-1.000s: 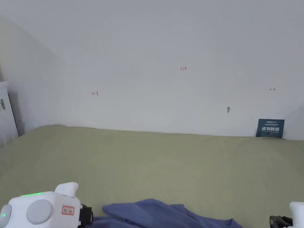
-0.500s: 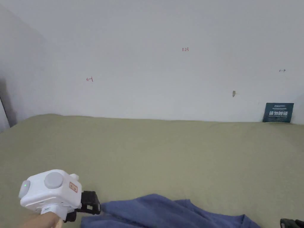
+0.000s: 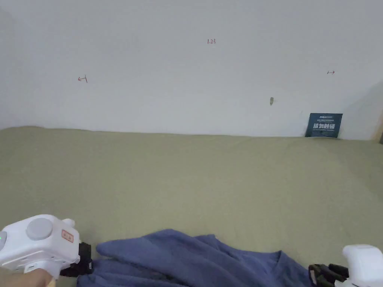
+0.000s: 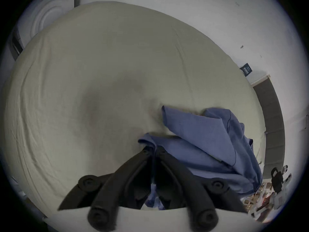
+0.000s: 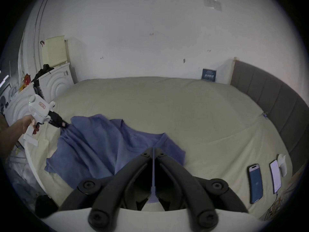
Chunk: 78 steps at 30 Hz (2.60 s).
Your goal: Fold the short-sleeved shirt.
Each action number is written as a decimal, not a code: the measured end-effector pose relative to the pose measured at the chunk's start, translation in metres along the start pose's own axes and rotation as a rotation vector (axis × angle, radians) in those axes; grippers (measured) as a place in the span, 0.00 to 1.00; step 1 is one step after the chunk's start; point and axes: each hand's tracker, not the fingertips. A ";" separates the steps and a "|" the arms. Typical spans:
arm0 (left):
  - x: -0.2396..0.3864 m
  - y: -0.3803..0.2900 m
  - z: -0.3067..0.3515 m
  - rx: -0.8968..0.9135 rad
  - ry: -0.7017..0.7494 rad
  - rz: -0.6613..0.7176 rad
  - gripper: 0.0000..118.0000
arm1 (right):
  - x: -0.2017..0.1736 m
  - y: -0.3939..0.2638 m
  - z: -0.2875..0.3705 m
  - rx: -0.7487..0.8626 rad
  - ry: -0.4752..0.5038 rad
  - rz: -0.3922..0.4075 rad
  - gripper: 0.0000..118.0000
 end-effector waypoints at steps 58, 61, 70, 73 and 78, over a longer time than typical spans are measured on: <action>0.063 0.084 0.209 0.587 -0.163 -0.154 0.03 | 0.017 0.211 -0.022 0.195 0.020 0.035 0.05; 0.062 0.096 0.222 0.640 -0.178 -0.141 0.03 | 0.022 0.233 -0.021 0.227 0.025 0.037 0.05; 0.073 0.118 0.245 0.712 -0.185 -0.119 0.03 | 0.021 0.277 -0.026 0.319 0.010 0.040 0.05; 0.070 0.137 0.244 0.722 -0.158 -0.127 0.03 | 0.020 0.286 -0.030 0.330 0.013 0.030 0.05; 0.068 0.166 0.248 0.726 -0.127 -0.129 0.03 | 0.020 0.301 -0.035 0.339 0.022 0.033 0.05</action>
